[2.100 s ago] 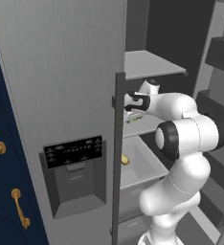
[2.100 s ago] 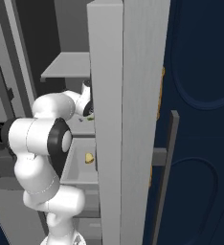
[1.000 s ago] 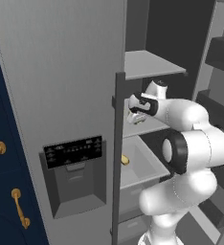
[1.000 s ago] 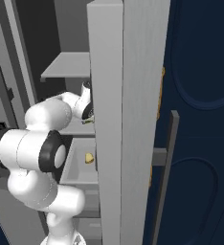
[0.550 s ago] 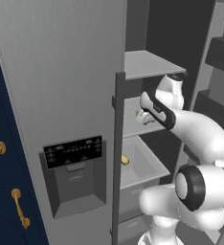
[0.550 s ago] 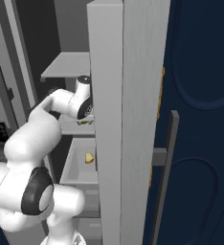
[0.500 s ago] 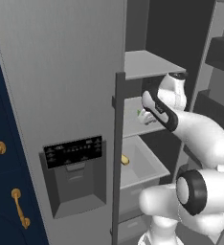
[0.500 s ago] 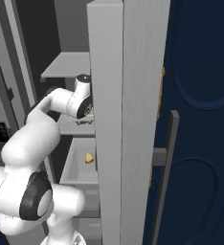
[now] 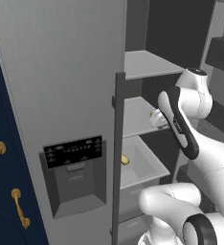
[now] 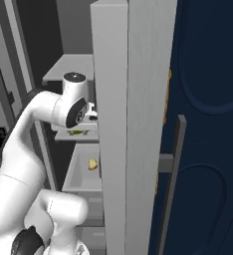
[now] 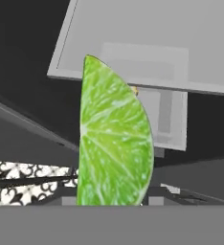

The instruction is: Grab a lemon wedge from the fridge and one ice cube from the ice bowl, and put them in the glass of lemonade.

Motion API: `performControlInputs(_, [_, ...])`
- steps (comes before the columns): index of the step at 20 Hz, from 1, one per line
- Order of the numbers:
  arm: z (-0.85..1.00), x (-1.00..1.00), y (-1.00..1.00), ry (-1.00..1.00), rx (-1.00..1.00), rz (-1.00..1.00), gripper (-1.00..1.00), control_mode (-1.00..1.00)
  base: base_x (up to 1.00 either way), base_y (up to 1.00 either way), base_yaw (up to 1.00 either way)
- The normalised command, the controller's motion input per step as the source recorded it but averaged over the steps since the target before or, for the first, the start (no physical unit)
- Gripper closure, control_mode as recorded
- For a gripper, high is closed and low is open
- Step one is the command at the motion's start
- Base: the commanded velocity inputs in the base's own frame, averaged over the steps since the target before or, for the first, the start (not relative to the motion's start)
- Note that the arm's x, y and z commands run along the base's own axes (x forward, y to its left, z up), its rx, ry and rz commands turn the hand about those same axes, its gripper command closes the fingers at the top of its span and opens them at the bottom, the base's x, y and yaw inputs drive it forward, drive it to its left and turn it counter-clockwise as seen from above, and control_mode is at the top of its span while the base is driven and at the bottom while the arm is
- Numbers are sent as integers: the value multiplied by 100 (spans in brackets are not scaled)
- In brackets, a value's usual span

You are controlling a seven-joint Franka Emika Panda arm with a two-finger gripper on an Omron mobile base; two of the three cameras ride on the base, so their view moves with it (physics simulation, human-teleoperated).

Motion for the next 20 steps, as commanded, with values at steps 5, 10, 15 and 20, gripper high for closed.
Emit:
performControlInputs(5, [26,-100,-8,1,0,-14,100,-100,0,0,0])
performControlInputs(10, [12,-88,3,0,-1,-10,100,-100,0,0,0])
performControlInputs(15, [0,-4,1,0,0,0,100,-100,0,0,0])
performControlInputs(20, [0,-17,0,0,0,0,100,-100,0,0,0])
